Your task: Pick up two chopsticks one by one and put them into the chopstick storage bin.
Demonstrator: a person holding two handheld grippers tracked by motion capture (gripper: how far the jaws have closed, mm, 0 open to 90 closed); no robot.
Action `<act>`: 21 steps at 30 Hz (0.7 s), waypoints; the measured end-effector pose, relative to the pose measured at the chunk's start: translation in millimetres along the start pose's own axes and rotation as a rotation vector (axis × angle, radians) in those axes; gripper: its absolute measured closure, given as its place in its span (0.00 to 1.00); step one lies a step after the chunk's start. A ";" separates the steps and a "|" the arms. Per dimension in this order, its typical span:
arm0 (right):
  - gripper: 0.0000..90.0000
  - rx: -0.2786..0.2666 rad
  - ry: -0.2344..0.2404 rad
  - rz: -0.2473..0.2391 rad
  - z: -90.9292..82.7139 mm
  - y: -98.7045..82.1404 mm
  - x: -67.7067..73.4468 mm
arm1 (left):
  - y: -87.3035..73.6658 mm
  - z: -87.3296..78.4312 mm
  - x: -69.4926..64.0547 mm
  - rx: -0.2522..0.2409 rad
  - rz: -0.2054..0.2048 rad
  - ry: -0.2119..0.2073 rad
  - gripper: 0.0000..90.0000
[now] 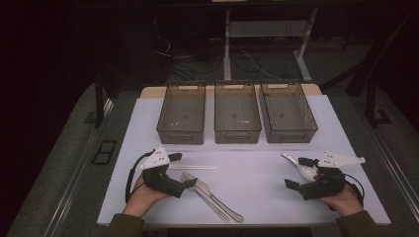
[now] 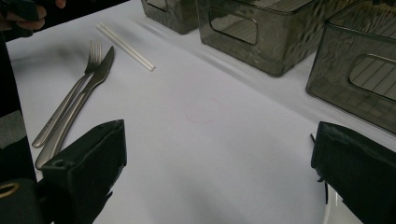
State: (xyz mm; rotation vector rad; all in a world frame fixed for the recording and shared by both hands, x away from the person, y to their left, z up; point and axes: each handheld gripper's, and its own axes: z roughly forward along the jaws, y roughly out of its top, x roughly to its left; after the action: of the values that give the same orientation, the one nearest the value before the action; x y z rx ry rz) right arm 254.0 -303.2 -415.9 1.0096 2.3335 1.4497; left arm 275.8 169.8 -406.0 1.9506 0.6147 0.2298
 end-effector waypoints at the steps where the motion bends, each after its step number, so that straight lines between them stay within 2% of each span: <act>1: 0.04 -0.001 0.002 0.003 -0.3 0.0 -0.2 | 0.1 0.3 0.1 -0.001 -0.001 -0.001 0.00; 12: 0.04 -0.004 0.013 0.014 -0.5 -0.4 -1.6 | 4.8 0.7 4.0 0.005 0.015 -0.004 0.00; 21: 0.04 -0.003 0.018 0.015 1.7 0.3 -0.5 | 6.9 -3.3 17.7 0.001 0.015 -0.009 0.04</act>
State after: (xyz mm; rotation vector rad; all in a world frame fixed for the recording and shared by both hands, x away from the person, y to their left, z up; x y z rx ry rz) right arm 255.3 -302.2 -416.6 1.0190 2.3407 1.4732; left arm 291.6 179.2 -400.3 1.9570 0.5943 0.2295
